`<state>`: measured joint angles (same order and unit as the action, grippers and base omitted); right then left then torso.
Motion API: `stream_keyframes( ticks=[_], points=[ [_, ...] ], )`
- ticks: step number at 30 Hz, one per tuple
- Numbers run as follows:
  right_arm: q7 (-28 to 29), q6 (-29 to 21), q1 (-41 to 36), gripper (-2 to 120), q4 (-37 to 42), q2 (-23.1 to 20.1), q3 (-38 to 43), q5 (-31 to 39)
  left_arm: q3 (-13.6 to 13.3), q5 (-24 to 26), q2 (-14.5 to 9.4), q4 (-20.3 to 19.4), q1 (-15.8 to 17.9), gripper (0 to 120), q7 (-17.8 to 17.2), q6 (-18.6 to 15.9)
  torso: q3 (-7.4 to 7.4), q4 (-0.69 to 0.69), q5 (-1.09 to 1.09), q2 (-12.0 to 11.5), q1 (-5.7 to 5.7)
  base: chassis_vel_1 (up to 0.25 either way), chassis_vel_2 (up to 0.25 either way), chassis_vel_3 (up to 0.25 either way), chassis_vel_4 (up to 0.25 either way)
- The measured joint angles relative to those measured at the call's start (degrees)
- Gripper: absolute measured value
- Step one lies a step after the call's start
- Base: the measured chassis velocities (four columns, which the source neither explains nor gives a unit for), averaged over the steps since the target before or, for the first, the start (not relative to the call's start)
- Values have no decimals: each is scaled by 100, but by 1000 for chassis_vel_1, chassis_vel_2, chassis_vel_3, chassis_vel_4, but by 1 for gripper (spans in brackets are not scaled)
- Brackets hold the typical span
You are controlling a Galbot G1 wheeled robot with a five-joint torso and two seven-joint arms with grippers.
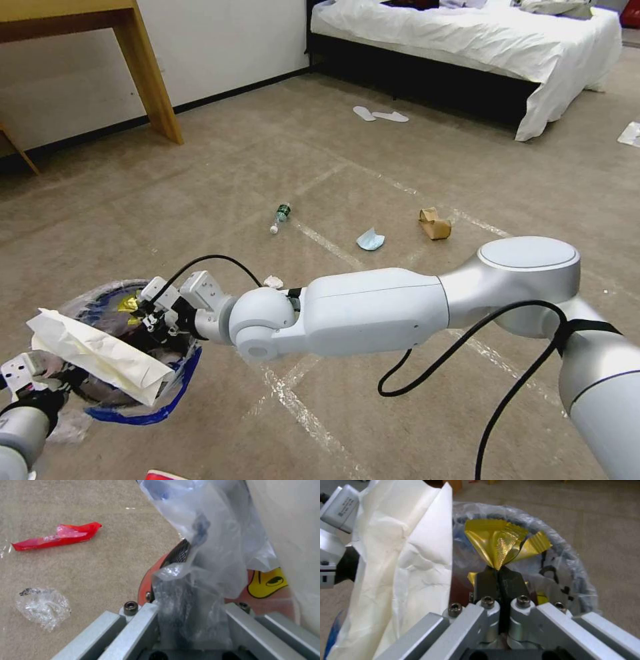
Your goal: Pick up the trash bin and place the garbage on the floor into it.
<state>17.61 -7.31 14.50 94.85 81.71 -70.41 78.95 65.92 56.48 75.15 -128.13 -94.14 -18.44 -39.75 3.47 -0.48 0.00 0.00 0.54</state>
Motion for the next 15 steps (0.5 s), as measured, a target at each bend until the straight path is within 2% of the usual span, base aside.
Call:
stream_keyframes(
  ticks=[15],
  points=[
    [-10,-5,69,0,-53,-18,17,-1,21,34,-20,-12,-4,0,-2,-4,0,0,0,0,0,0,0,0,0]
  ],
)
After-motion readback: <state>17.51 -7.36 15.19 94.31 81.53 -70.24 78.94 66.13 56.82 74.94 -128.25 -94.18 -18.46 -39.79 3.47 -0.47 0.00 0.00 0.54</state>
